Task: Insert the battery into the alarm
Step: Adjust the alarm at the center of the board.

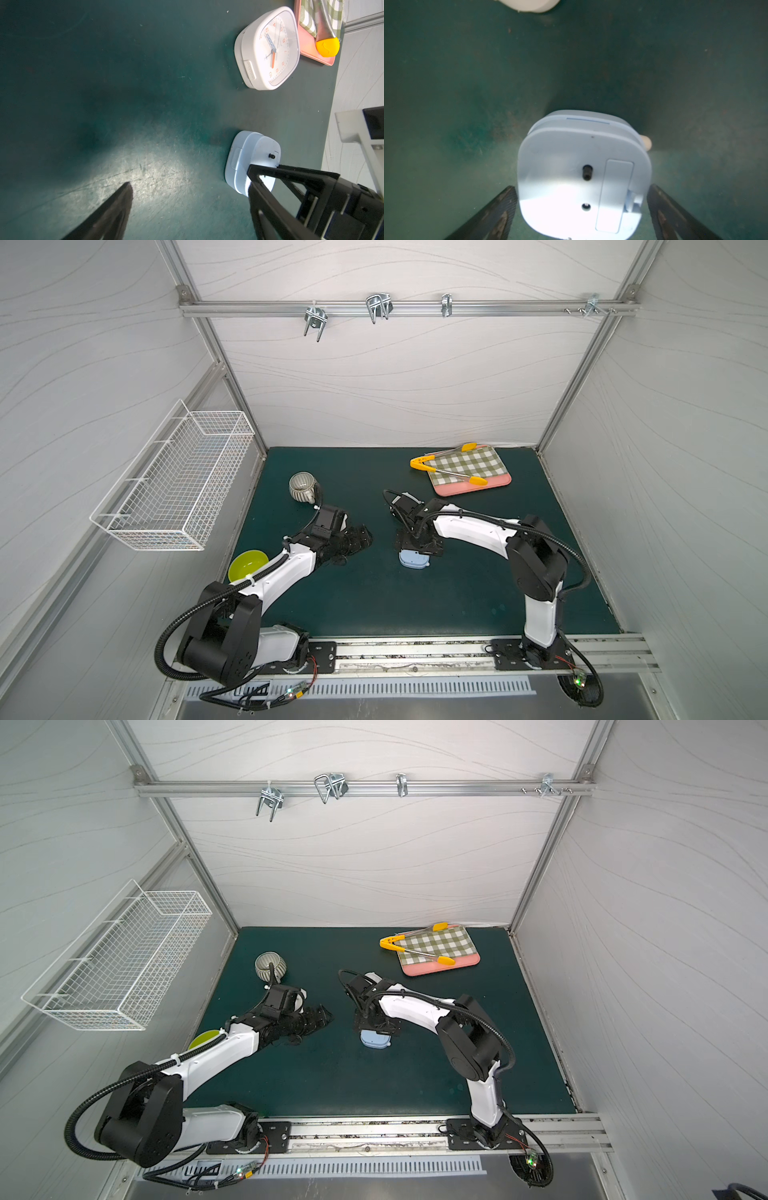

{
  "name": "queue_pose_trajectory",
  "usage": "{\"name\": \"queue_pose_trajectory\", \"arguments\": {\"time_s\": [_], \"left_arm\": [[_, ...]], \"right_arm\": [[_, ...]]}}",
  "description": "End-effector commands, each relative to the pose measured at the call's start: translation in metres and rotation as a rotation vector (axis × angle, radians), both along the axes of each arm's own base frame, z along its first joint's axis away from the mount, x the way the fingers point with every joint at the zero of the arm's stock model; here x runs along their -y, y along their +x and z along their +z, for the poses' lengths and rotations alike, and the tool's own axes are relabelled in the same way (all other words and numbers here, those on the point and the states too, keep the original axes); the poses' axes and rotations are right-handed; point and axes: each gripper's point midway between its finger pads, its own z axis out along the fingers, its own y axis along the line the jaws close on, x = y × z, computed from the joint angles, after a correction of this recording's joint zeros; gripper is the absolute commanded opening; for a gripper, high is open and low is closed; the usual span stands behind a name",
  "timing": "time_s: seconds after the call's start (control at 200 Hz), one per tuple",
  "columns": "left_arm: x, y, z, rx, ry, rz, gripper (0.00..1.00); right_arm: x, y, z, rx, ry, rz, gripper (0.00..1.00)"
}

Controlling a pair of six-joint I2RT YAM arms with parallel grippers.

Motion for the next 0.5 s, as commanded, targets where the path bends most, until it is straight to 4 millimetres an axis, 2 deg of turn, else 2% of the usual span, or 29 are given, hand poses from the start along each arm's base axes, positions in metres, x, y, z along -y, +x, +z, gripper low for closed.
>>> {"name": "queue_pose_trajectory", "arguments": {"time_s": [0.0, 0.145, 0.225, 0.355, 0.495], "left_arm": [[-0.003, 0.002, 0.004, 0.022, 0.010, 0.012, 0.89], [-0.003, 0.002, 0.004, 0.024, 0.009, 0.010, 0.89], [-0.003, 0.002, 0.004, 0.025, 0.009, 0.009, 0.89], [-0.003, 0.002, 0.004, 0.025, 0.010, 0.008, 0.89], [-0.003, 0.002, 0.003, 0.024, 0.009, 0.009, 0.89]], "right_arm": [[-0.001, -0.008, -0.011, -0.051, -0.021, -0.023, 0.99], [-0.005, -0.008, -0.016, -0.062, -0.018, -0.025, 0.99], [-0.004, -0.008, -0.017, -0.067, -0.023, -0.024, 0.94], [-0.002, -0.008, -0.012, -0.060, -0.023, -0.030, 0.86], [0.001, -0.007, -0.002, -0.035, -0.014, -0.028, 0.85]]}}
